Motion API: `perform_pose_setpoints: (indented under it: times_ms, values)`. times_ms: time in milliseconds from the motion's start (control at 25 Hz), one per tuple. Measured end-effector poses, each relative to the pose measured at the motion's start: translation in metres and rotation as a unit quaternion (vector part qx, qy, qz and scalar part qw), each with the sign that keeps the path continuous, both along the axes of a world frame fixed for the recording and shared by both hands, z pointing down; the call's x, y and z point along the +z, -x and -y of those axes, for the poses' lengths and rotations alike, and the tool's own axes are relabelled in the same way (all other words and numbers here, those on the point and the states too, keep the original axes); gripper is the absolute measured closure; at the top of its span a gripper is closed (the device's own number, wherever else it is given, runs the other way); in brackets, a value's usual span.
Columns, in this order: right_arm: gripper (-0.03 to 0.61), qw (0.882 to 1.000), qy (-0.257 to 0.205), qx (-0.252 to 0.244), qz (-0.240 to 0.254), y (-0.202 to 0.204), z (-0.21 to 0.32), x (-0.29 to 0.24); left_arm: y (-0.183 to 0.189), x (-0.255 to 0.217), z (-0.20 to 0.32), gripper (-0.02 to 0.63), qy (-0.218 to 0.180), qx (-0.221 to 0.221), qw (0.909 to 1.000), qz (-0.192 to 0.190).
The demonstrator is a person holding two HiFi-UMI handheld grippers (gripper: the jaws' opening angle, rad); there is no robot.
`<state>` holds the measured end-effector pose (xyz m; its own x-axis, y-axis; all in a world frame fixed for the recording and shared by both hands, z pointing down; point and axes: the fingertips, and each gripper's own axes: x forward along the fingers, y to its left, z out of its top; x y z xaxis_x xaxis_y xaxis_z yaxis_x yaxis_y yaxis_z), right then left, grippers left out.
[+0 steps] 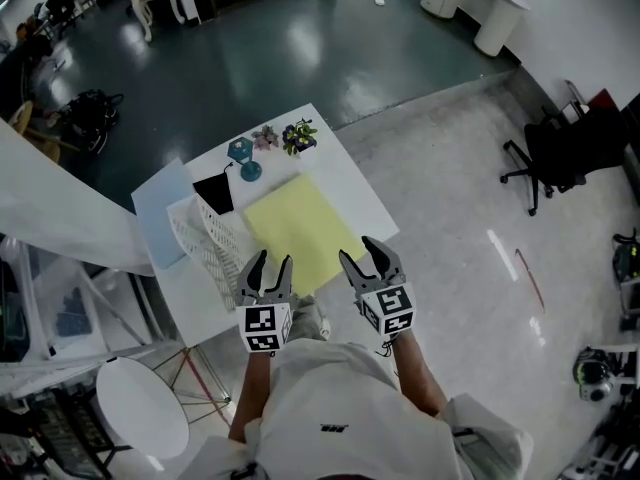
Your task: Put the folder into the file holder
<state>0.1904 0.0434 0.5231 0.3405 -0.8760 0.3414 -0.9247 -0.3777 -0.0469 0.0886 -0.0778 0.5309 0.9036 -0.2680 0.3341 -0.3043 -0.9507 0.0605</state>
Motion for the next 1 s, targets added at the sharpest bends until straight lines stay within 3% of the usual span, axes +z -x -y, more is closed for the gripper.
perform_pose_setpoints:
  times_ms: [480, 1000]
  values:
    - [0.353, 0.997, 0.073, -0.017, 0.020, -0.059, 0.064, 0.051, -0.047, 0.071, 0.073, 0.351, 0.077, -0.051, 0.9943, 0.053]
    - [0.351, 0.984, 0.157, -0.052, 0.063, -0.103, 0.126, 0.113, -0.077, 0.145, 0.126, 0.310, 0.149, -0.088, 0.9782, 0.116]
